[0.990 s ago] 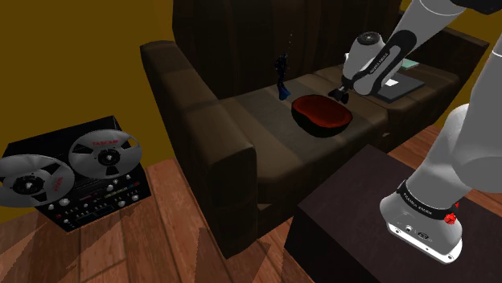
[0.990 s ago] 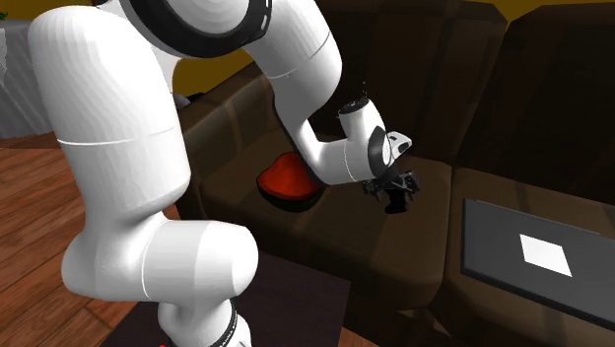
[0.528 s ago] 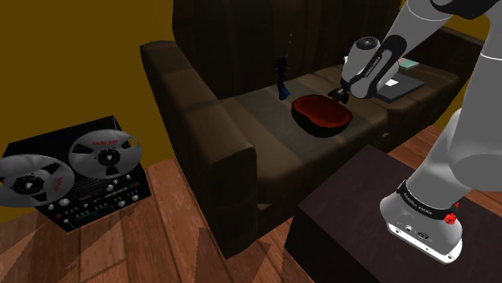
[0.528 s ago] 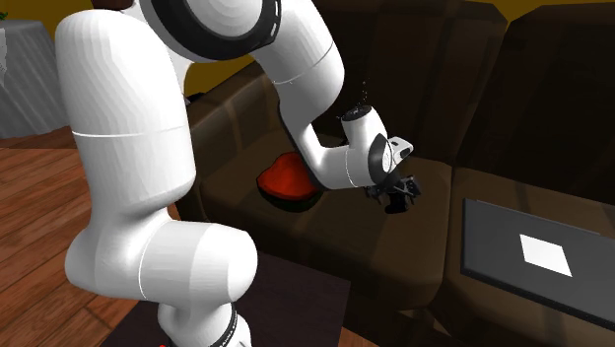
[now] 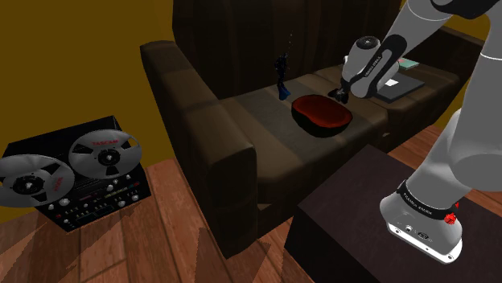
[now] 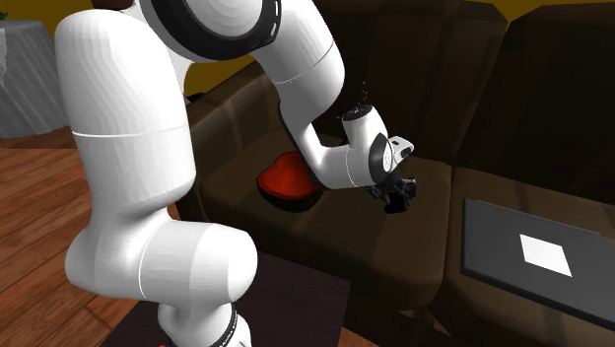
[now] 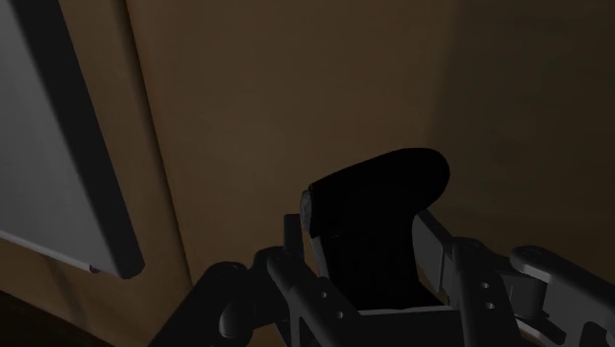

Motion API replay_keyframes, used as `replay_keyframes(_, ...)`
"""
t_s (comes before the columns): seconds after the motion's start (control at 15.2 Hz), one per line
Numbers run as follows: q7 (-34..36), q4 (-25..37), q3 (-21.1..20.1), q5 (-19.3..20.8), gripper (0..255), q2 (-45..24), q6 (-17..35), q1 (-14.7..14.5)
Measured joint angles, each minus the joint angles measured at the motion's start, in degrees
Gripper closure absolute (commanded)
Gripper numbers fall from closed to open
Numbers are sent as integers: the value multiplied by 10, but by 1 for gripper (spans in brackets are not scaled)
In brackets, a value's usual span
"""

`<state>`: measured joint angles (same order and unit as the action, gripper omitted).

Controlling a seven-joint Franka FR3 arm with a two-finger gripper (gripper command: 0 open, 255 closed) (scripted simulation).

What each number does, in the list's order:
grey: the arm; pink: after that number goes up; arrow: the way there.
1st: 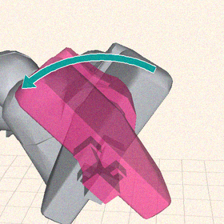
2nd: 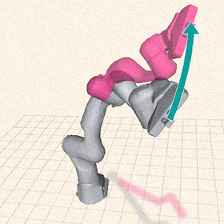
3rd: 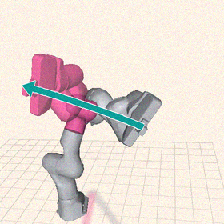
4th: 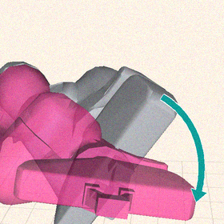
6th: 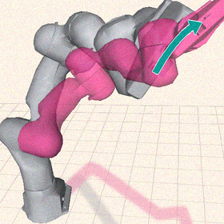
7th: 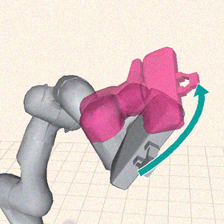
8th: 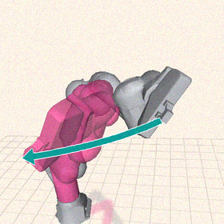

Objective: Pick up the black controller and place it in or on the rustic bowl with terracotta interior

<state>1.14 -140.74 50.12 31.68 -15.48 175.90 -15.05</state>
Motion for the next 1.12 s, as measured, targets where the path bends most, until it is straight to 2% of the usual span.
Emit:
replay_keyframes(0.4,-1,0,2,1,255,4,-4,-2)
replay_keyframes(0.73,2,3,26,22,255,45,-46,-29)
replay_keyframes(1.12,18,9,57,70,255,110,-107,-59)
